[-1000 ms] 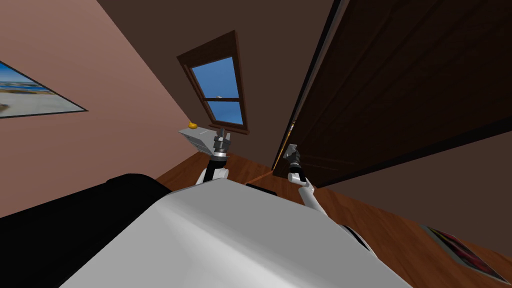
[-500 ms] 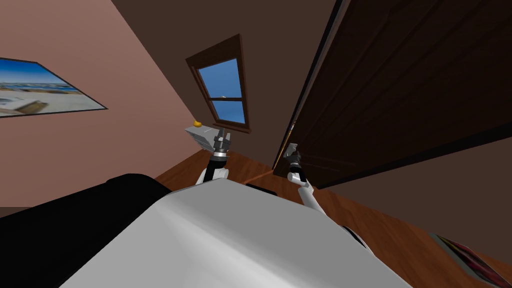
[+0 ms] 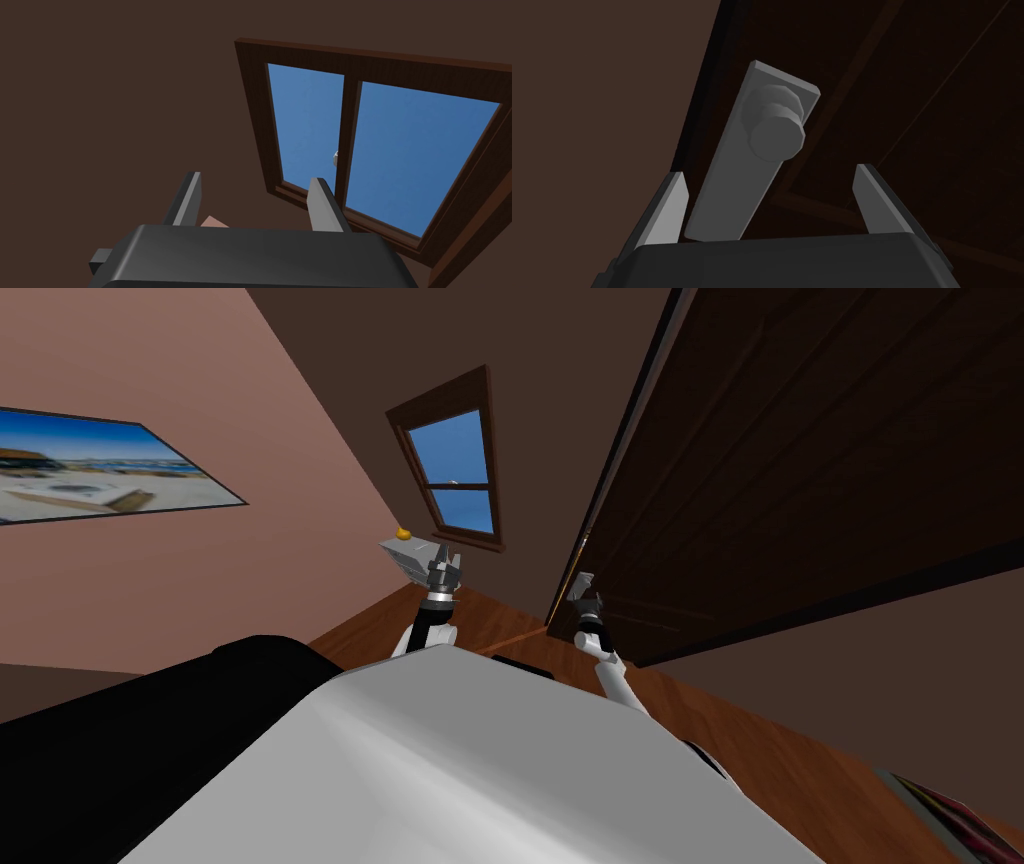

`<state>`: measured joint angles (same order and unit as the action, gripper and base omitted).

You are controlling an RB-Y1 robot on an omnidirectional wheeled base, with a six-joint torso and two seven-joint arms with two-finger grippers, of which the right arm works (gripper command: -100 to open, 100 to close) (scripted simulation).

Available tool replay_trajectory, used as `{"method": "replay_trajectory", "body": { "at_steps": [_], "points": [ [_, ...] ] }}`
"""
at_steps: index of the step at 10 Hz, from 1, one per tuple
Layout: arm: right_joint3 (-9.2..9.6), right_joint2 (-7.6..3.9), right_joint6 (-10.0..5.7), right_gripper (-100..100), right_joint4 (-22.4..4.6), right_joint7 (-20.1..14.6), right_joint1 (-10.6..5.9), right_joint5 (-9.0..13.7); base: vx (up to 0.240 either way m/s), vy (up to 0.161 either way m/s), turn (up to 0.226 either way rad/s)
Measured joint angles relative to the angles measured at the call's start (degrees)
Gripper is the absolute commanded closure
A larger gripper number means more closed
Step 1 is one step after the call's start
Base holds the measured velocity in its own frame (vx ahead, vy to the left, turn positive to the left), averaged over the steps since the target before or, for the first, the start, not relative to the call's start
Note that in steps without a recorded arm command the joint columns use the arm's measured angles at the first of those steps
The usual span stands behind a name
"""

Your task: Pull the door open

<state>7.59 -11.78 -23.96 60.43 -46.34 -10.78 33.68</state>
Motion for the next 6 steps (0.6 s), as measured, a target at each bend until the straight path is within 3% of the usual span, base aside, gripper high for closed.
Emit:
{"method": "replay_trajectory", "body": {
  "at_steps": [6],
  "points": [
    [-0.13, 0.56, 0.94, -100, 1.02, -8.71, 0.43, 6.42, -0.072, -0.048, 0.075]
  ]
}}
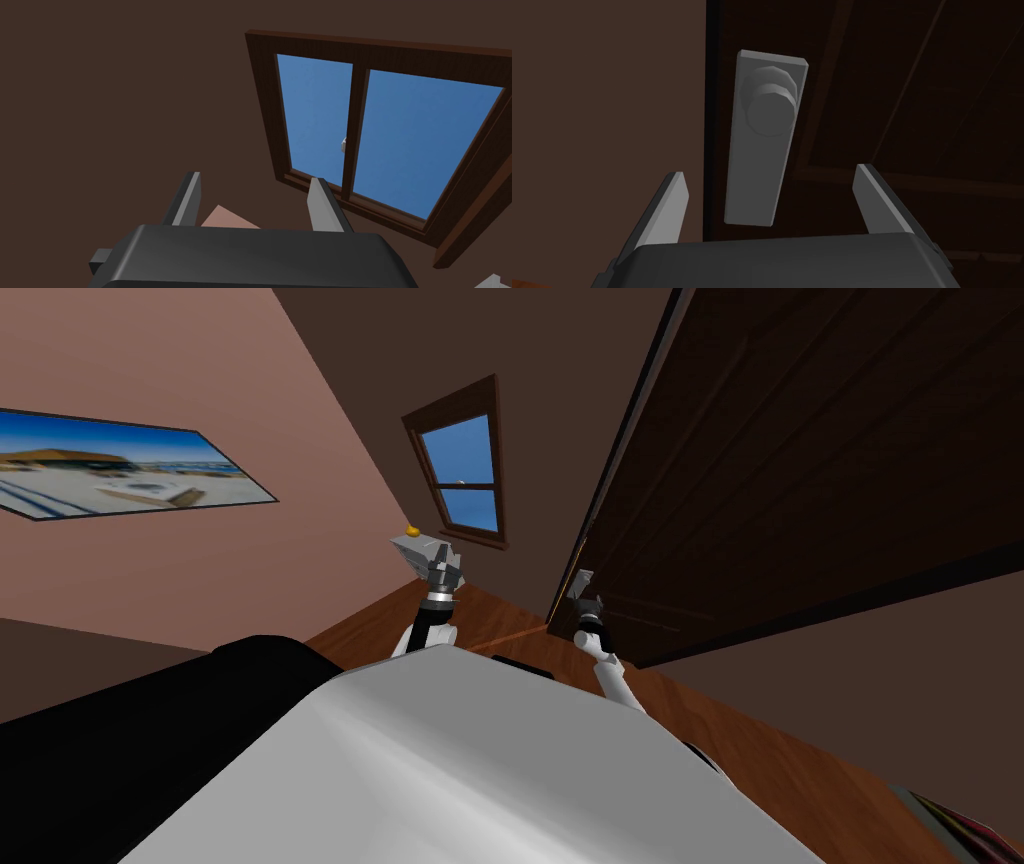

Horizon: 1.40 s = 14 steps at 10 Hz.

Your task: Pull the door open

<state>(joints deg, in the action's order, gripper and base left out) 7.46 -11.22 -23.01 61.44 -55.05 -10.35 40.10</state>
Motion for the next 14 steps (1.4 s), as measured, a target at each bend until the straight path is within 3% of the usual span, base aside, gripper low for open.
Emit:
{"method": "replay_trajectory", "body": {
  "at_steps": [3, 4, 7, 8, 9, 12, 14],
  "points": [
    [0.00, 0.26, 0.37, -100, 0.34, -3.89, 0.16, 3.11, -0.059, -0.031, 0.040],
    [0.00, 0.26, 0.39, -100, 0.34, -4.12, 0.17, 3.20, 0.092, 0.021, 0.173],
    [-1.36, -2.82, 0.50, -100, 1.43, -6.13, 2.08, 3.94, 0.157, 0.048, 0.122],
    [-1.45, -3.19, 0.20, -100, 0.57, -6.60, 1.68, 4.00, 0.124, 0.032, 0.132],
    [-1.53, -4.63, -0.31, -100, -0.46, -7.85, 1.49, 4.23, 0.171, 0.016, 0.180],
    [-3.03, -7.85, -0.71, -100, -0.05, -10.33, 3.22, 5.02, 0.137, 0.009, 0.124],
    [-3.04, -9.30, -1.71, -100, -1.27, -11.92, 3.36, 5.17, 0.074, 0.009, 0.080]
  ]
}}
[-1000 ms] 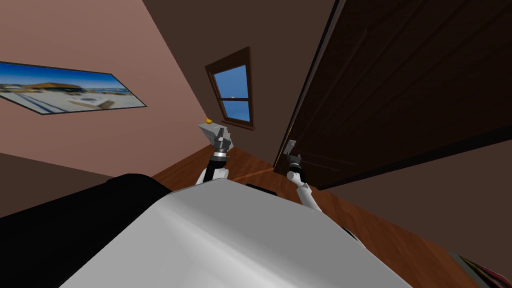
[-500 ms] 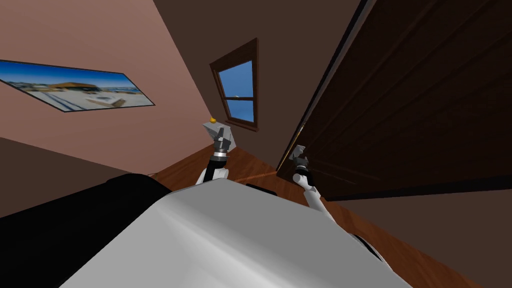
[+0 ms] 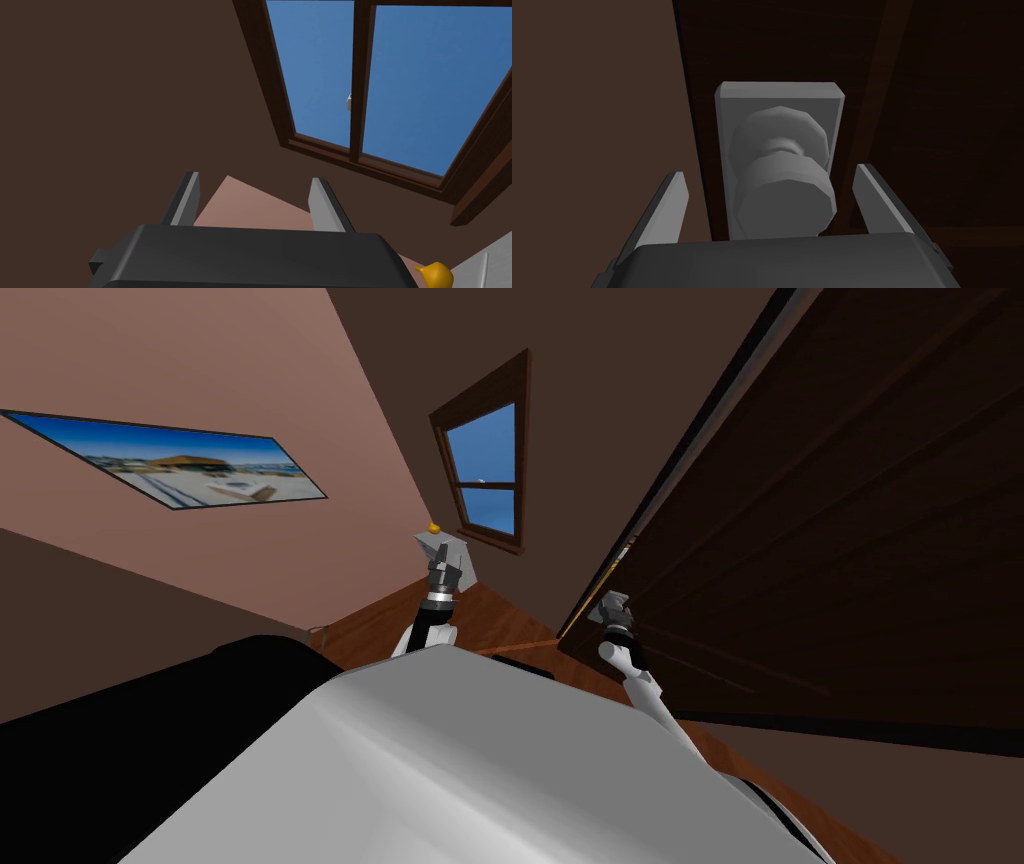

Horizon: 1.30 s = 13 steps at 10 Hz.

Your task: Pull the door open

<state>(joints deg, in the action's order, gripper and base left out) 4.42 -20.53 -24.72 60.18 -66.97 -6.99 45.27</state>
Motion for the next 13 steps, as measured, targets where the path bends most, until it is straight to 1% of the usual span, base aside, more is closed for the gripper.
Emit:
{"method": "replay_trajectory", "body": {
  "at_steps": [1, 6, 7, 9, 11, 13],
  "points": [
    [-0.02, -0.10, -0.12, 100, -0.05, -0.21, 0.01, 0.02, -0.008, -0.004, -0.043],
    [-0.08, -0.12, 0.03, 100, -0.08, 0.04, 0.04, 0.00, -0.009, -0.003, 0.001],
    [-0.08, -0.11, 0.03, 100, -0.08, 0.03, 0.05, 0.00, -0.135, -0.043, 0.112],
    [0.70, -1.26, -0.03, 100, 1.07, -1.10, 0.50, 0.16, -0.214, -0.085, 0.123],
    [2.11, -2.12, -0.04, 100, 1.27, -2.52, 0.89, 0.19, -0.227, -0.043, 0.139],
    [3.63, -3.41, 0.04, 100, 2.39, -4.27, 1.81, 0.36, -0.236, -0.088, 0.135]
  ]
}}
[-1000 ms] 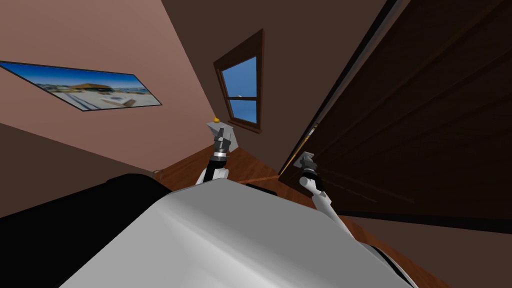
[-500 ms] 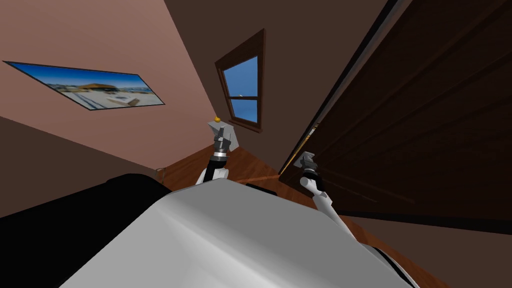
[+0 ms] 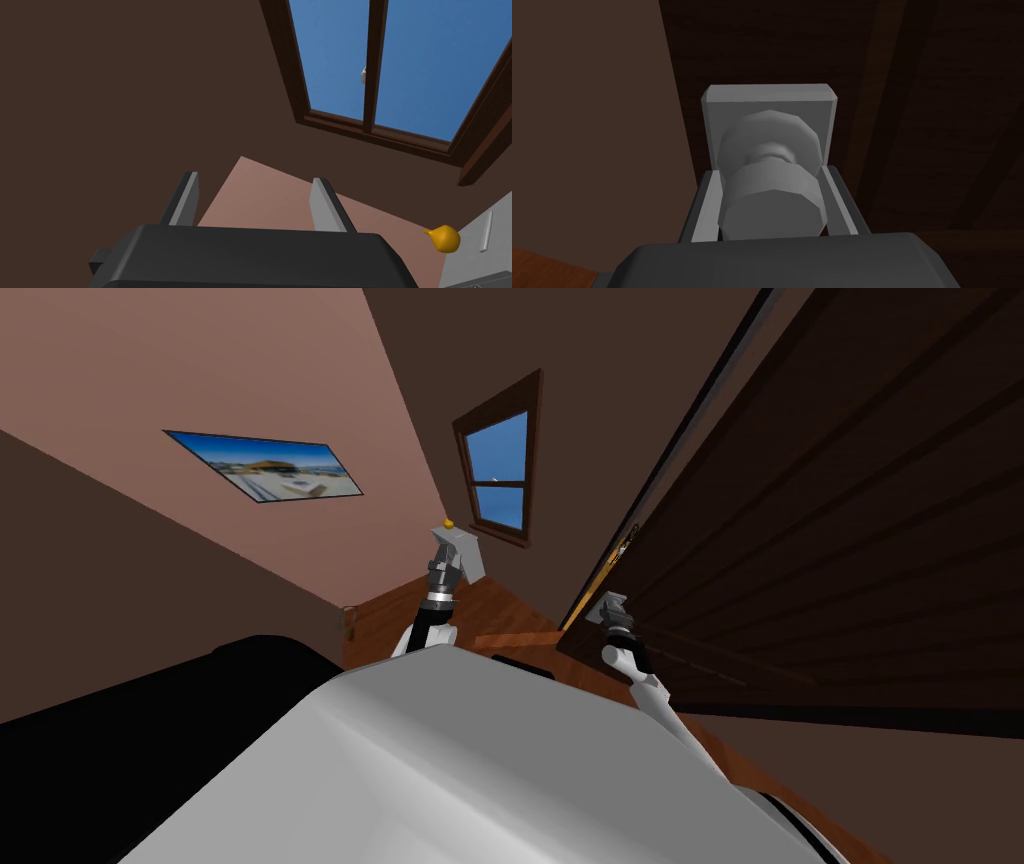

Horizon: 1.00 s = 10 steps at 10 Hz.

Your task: Pull the door open

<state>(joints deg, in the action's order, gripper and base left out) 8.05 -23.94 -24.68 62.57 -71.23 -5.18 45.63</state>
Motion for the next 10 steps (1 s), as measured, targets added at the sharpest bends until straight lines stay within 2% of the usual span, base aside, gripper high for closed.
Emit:
{"method": "replay_trajectory", "body": {
  "at_steps": [3, 4, 10],
  "points": [
    [2.36, -1.69, -0.09, 100, 1.21, -2.66, 0.91, 0.16, -0.188, -0.082, 0.114],
    [2.65, -1.60, 0.04, 100, 1.21, -2.81, 1.04, 0.12, -0.154, -0.025, 0.121],
    [6.94, -5.30, -1.21, 100, 3.72, -6.78, 2.61, -0.43, -0.226, -0.080, 0.098]
  ]
}}
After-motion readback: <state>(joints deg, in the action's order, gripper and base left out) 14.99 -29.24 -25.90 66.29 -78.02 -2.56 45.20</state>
